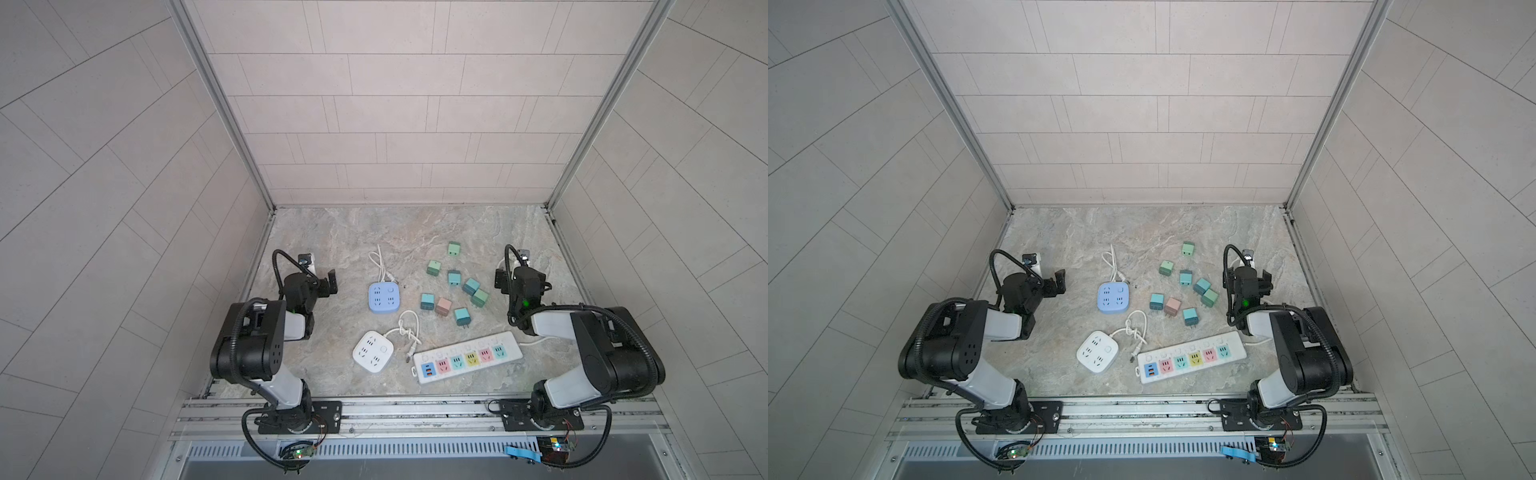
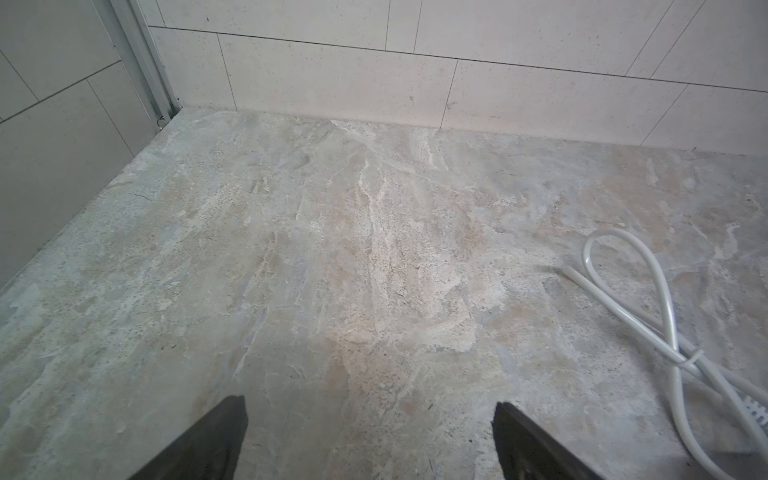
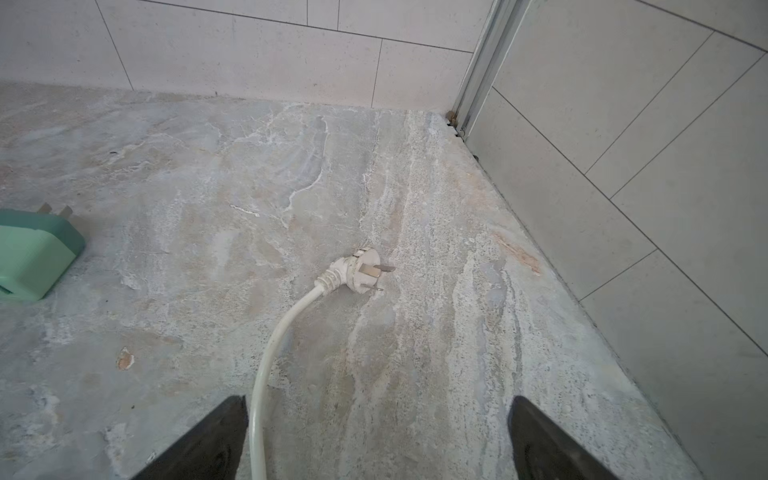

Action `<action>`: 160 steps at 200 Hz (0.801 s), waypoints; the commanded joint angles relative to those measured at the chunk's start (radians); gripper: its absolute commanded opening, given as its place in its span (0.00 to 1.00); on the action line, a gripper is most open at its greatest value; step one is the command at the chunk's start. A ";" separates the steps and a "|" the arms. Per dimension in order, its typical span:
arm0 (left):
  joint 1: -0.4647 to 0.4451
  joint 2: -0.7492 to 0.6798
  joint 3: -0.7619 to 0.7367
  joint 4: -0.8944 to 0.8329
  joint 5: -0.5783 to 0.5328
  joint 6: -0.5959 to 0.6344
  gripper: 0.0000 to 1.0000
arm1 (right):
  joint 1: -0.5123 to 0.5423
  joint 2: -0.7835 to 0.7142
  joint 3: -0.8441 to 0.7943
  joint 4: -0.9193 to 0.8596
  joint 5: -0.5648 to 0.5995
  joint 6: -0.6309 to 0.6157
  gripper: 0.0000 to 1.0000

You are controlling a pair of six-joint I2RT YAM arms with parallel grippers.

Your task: Insert the plug

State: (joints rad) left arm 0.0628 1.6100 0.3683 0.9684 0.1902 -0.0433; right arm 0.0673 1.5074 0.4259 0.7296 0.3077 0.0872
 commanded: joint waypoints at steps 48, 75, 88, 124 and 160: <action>-0.004 -0.012 0.004 0.025 0.002 0.022 1.00 | 0.004 -0.007 -0.006 0.003 0.015 0.003 0.99; -0.005 -0.013 0.004 0.026 0.001 0.023 1.00 | 0.017 -0.006 -0.006 0.005 0.030 -0.004 1.00; -0.005 -0.013 0.004 0.025 0.001 0.022 1.00 | 0.016 -0.006 -0.006 0.006 0.030 -0.005 1.00; -0.005 -0.012 0.004 0.025 0.000 0.022 1.00 | 0.016 -0.006 -0.006 0.005 0.031 -0.006 1.00; -0.011 -0.013 0.011 0.013 0.028 0.042 1.00 | 0.016 -0.004 -0.005 0.003 0.030 -0.005 0.99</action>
State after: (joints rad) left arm 0.0616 1.6100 0.3683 0.9680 0.1959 -0.0349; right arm 0.0799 1.5074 0.4259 0.7300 0.3218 0.0853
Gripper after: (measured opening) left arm 0.999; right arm 0.996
